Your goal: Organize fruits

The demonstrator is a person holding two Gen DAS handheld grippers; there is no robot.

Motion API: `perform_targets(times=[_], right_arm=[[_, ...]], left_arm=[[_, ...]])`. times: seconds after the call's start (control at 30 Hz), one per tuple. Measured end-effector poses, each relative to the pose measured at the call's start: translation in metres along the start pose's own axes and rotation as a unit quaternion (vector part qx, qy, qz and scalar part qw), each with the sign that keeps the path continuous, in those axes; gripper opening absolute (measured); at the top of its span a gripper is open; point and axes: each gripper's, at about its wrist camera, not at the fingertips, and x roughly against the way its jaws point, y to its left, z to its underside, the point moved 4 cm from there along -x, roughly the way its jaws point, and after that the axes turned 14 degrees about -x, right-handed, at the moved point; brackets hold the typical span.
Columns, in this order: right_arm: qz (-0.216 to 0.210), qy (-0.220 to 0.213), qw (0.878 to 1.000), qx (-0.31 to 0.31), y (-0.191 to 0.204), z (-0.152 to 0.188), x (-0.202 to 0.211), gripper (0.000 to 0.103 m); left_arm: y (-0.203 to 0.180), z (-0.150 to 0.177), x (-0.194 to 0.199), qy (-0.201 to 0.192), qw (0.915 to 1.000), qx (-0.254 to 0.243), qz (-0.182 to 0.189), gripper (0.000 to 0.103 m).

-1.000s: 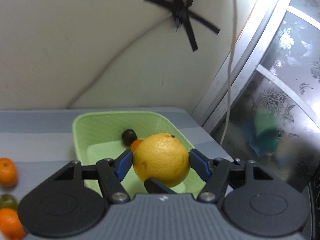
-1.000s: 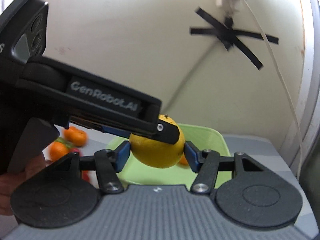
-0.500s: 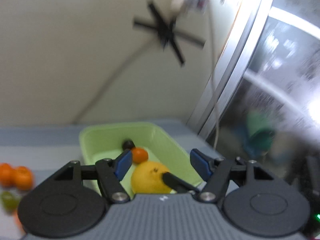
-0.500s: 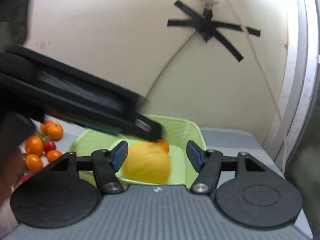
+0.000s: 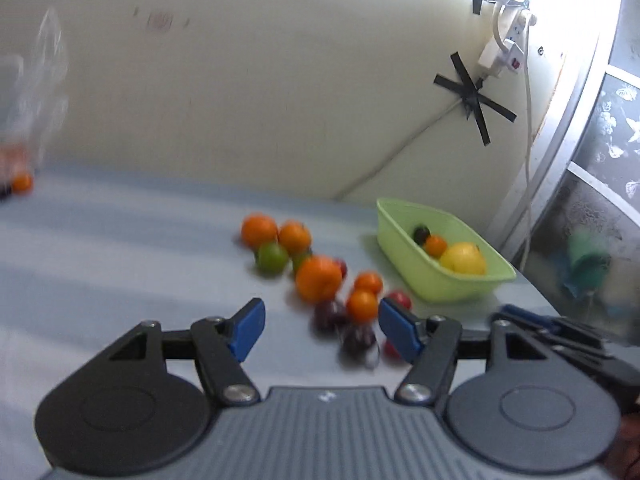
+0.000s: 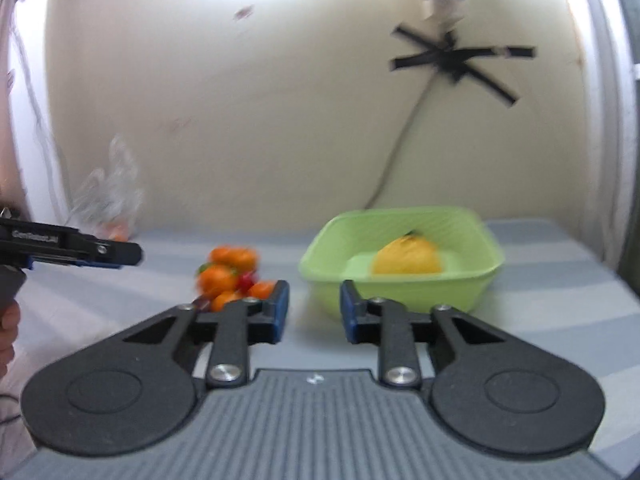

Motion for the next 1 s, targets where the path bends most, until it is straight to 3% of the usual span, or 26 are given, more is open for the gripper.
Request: perform_targets(times=[0.27, 0.47, 0.5, 0.63, 0.7, 0.73, 0.77, 1.0], right_arm=[[-0.012, 0.065, 0.997, 0.039, 0.036, 0.030, -0.031, 0.029], [-0.004, 0.090, 0.993, 0.076, 0.041, 0.034, -0.052, 0.034], [-0.002, 0.094, 0.992, 0.081, 0.041, 0.035, -0.056, 0.041], [-0.004, 0.107, 0.991, 0.078, 0.039, 0.032, -0.067, 0.046], [-0.006, 0.109, 0.991, 0.080, 0.040, 0.031, -0.072, 0.044], [-0.007, 0.112, 0.990, 0.081, 0.040, 0.032, -0.073, 0.041], [-0.003, 0.108, 0.991, 0.084, 0.041, 0.032, -0.072, 0.031], [-0.009, 0.092, 0.992, 0.083, 0.048, 0.045, -0.038, 0.031]], left_arm=[[-0.020, 0.012, -0.038, 0.025, 0.9978, 0.000, 0.061, 0.063], [-0.022, 0.013, -0.062, 0.037, 0.9974, 0.009, 0.061, 0.063], [-0.022, 0.013, -0.065, 0.039, 0.9973, 0.011, 0.062, 0.063], [-0.020, 0.014, -0.073, 0.040, 0.9969, 0.020, 0.065, 0.044], [-0.018, 0.015, -0.075, 0.039, 0.9968, 0.029, 0.064, 0.036], [-0.017, 0.015, -0.075, 0.039, 0.9967, 0.031, 0.064, 0.027], [-0.016, 0.017, -0.075, 0.041, 0.9962, 0.035, 0.068, 0.026], [-0.031, 0.029, -0.040, 0.031, 0.9940, 0.033, 0.100, 0.026]])
